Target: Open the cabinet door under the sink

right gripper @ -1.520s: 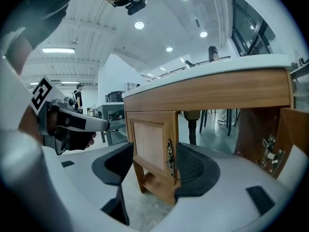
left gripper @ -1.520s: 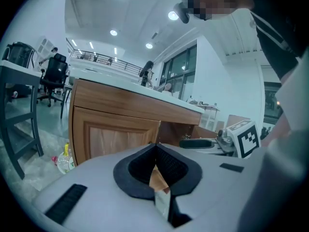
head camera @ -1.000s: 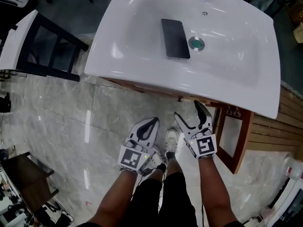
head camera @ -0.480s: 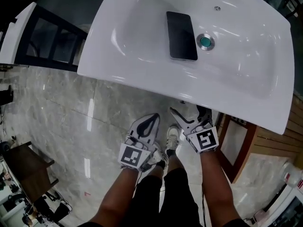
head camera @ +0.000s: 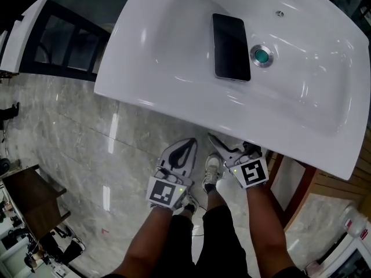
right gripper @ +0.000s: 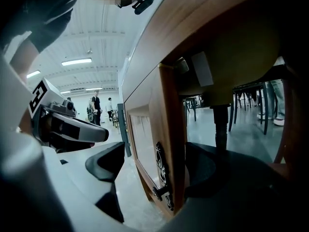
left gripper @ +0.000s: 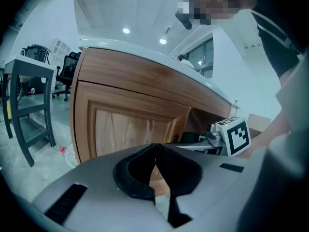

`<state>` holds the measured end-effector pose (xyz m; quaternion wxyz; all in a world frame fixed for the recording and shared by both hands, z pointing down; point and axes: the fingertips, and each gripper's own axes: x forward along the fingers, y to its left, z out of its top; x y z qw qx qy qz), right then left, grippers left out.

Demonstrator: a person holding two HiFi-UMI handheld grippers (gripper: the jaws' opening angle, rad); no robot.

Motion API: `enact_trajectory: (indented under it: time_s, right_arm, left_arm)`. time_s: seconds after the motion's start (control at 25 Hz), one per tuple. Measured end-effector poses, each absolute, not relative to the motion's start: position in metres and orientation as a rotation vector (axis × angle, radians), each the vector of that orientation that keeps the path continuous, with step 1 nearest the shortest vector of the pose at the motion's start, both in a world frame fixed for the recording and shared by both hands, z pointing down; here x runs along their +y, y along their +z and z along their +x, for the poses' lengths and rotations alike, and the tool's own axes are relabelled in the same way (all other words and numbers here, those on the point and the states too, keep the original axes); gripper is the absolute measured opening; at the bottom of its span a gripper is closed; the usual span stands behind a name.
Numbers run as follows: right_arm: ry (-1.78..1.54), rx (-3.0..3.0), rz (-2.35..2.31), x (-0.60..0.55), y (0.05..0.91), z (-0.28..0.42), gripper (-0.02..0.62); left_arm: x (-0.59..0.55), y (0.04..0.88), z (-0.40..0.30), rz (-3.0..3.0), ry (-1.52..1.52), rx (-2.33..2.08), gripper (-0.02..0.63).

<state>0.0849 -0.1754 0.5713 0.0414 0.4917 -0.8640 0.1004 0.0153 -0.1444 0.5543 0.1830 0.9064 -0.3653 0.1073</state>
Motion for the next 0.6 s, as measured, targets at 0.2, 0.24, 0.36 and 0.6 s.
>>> enact_trajectory:
  time_s: [0.2,0.24,0.36,0.6]
  right_arm:
    - [0.308,-2.625,1.519,-0.176,0.571,0.080,0.374]
    - [0.307,-2.623,1.526,-0.176,0.570,0.080,0.374]
    - [0.308,-2.614,1.540,-0.175,0.570,0.080,0.374]
    - [0.299,-2.577,1.563,-0.175,0.571,0.082,0.374]
  left_arm:
    - [-0.142,0.555,0.009,2.553,0.304,-1.017,0.023]
    - [-0.140,0.556,0.008,2.555,0.306,-1.012,0.023]
    - [-0.135,0.559,0.004,2.558,0.314,-1.001,0.023]
    - [-0.123,0.566,-0.005,2.550,0.316,-0.981,0.023]
